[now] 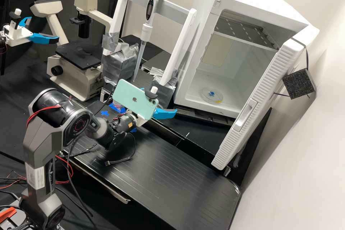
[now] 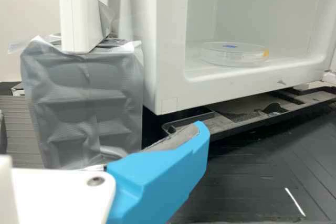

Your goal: Move the petri dish to the microscope

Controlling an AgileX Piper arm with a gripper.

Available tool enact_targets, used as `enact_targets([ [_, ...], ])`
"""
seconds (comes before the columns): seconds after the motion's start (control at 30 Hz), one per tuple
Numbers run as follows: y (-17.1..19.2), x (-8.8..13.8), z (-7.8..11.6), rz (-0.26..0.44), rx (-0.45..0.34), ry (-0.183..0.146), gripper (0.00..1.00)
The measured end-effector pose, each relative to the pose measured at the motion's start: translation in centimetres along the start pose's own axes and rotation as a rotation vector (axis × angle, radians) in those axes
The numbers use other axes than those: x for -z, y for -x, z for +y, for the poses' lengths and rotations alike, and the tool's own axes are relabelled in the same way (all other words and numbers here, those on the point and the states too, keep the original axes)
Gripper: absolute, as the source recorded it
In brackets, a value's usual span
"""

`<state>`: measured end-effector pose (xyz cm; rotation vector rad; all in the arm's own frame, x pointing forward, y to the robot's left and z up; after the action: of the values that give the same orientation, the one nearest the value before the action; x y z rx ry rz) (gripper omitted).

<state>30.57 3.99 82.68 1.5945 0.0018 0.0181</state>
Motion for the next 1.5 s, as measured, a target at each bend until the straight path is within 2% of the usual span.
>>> enact_targets([
  [0.3, 0.0, -0.1, 0.1, 0.001, -0.005, 0.0, 1.0],
  [0.43, 0.6, -1.2, 0.8, 0.025, -0.007, -0.003, 1.0],
  [0.67, 1.8, -4.8, 3.7, 0.095, -0.069, -0.08, 1.0],
  [0.77, 2.1, -6.8, 5.1, 0.06, -0.088, -0.093, 1.0],
  [0.87, 1.9, -8.6, 6.8, 0.031, -0.121, -0.093, 1.0],
  [1.1, 0.3, -12.0, 11.2, -0.003, -0.246, -0.052, 1.0],
  [1.33, -3.0, -12.1, 14.0, 0.095, -0.25, -0.042, 1.0],
  [1.5, -5.3, -11.8, 15.2, 0.14, -0.213, -0.075, 1.0],
])
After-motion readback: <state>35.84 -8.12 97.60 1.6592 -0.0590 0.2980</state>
